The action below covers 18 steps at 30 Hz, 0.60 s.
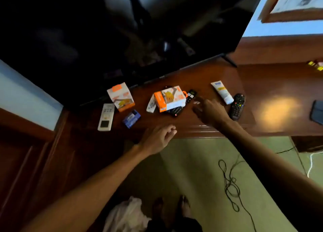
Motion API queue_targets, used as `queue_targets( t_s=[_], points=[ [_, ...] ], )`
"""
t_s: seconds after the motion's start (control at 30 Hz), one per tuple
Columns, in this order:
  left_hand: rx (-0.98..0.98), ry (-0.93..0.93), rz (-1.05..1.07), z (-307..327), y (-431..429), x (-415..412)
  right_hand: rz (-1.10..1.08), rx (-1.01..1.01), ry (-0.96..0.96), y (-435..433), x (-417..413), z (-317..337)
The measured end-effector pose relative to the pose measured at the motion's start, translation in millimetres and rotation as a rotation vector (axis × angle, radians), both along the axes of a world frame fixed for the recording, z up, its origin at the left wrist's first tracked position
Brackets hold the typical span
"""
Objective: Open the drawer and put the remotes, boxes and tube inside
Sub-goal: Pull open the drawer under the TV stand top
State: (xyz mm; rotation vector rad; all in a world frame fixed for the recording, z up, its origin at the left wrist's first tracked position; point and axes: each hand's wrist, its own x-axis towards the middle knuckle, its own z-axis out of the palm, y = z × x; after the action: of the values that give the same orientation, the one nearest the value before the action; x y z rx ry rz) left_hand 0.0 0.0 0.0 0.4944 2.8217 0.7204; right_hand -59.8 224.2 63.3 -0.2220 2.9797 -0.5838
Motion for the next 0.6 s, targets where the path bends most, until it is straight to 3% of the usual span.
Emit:
queue_targets(
  t_s=[0.17,0.33,0.6],
  points=[
    [-0.113,-0.169,0.063,-77.6,4.0,19.1,0.074,-0.032,-0.095,7.0,21.7,-67.5],
    [-0.191,-0.198,0.099,-132.0,11.4,24.4,0.133,0.004,-0.111,24.7,37.0,-133.4],
    [-0.401,-0.197,0.157,-184.1,18.5,20.6,0.203,0.109,-0.020,34.1,47.4,-180.5]
  ],
)
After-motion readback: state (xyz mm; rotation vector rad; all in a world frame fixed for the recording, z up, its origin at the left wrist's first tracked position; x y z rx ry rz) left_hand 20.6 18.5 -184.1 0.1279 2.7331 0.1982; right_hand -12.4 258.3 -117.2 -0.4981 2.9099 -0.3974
